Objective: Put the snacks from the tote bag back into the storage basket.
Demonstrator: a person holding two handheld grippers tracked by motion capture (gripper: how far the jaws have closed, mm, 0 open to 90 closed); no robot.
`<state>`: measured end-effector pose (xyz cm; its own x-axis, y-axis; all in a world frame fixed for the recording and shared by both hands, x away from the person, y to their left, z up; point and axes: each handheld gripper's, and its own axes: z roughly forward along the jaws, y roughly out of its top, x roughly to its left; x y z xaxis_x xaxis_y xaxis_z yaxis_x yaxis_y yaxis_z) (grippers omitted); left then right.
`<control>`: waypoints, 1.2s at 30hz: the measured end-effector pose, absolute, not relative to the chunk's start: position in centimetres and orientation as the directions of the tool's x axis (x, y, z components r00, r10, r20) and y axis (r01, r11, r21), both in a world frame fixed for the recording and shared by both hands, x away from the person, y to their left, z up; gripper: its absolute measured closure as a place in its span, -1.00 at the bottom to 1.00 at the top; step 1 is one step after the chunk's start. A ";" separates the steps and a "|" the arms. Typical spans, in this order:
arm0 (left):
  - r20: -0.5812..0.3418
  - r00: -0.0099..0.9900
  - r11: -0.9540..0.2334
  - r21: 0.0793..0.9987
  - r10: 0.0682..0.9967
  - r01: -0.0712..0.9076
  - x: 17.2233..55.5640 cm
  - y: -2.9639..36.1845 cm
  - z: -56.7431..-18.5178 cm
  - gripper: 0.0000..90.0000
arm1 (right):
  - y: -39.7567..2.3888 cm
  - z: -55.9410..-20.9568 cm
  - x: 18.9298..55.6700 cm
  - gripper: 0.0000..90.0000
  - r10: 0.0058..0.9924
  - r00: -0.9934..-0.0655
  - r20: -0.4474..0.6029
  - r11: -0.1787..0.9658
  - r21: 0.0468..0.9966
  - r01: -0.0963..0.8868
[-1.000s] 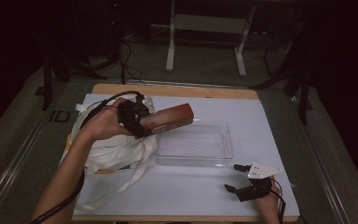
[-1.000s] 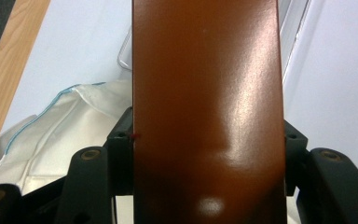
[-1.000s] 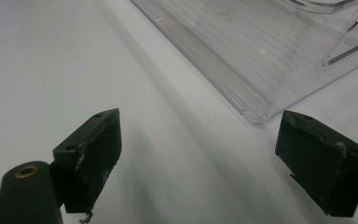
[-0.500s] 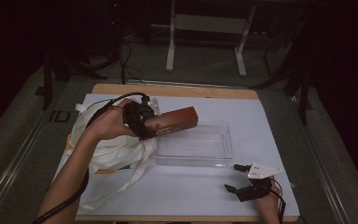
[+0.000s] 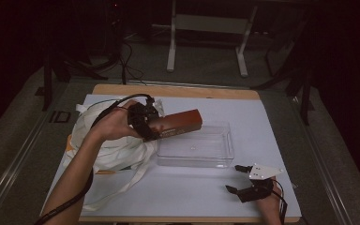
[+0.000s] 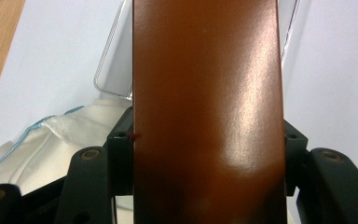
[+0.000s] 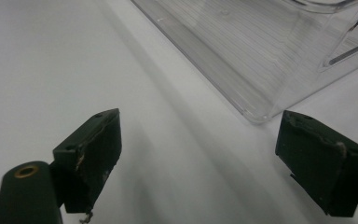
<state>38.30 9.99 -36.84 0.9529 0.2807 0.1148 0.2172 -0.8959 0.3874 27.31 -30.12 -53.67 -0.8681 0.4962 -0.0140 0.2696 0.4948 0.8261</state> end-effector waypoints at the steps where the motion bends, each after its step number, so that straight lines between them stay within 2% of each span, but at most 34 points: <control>1: 0.113 0.953 -0.895 0.389 0.281 0.218 38.3 9.9 -36.8 -0.04 | -30.1 -53.7 27.3 -0.68 0.496 -0.868 -0.015 0.495 0.826 0.269; 36: 0.111 0.974 -0.919 0.367 0.196 0.143 38.6 6.5 -37.2 -0.04 | -30.1 -53.7 27.3 -0.68 0.492 -0.870 -0.013 0.495 0.826 0.268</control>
